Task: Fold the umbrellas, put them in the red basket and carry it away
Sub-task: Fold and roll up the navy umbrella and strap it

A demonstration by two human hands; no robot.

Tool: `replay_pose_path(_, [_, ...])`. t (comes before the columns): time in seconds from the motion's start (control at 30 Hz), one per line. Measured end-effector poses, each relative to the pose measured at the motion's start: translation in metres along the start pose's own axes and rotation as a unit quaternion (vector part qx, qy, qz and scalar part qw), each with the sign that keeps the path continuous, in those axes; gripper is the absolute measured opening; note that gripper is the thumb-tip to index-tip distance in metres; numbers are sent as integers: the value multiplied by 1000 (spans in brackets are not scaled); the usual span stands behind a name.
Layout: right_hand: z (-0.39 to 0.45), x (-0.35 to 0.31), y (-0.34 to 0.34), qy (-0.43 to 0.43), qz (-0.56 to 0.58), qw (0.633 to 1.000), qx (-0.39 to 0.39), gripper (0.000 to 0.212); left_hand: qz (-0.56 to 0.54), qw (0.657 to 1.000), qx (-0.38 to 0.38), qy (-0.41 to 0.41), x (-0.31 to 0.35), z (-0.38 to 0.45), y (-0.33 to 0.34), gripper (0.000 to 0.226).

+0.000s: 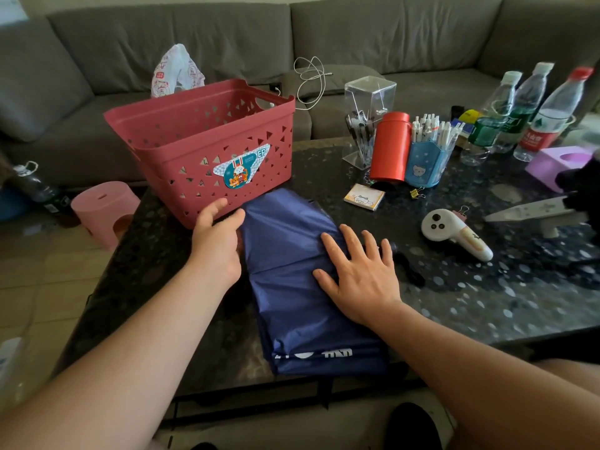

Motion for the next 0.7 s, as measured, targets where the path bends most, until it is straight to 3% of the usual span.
replay_pose_path(0.17, [-1,2,-3,-12,16,1000,13,76,-13,995,-103,-11,-2,-20,12,59])
replay_pose_path(0.3, [-1,6,-10,-26,51,998,16,77,-23,990,-140,-12,2,-31,12,34])
replay_pose_path(0.47, [1,13,-27,4,160,986,36,78,17,982,-183,-31,7,-46,-4,29])
replay_pose_path(0.63, [8,28,-42,58,393,913,93,68,56,972,-226,-32,7,-57,-19,39])
replay_pose_path(0.7, [11,30,-49,44,410,905,100,63,59,970,-233,-32,7,-62,-21,40])
Point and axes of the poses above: each hand's wrist, its own z-axis towards the middle knuckle, its own y-axis out of the palm, x = y × z, the point moved 4 cm from there along z, towards the middle knuckle, and after that the axes turned 9 degrees about -z, right-handed, at the moved point
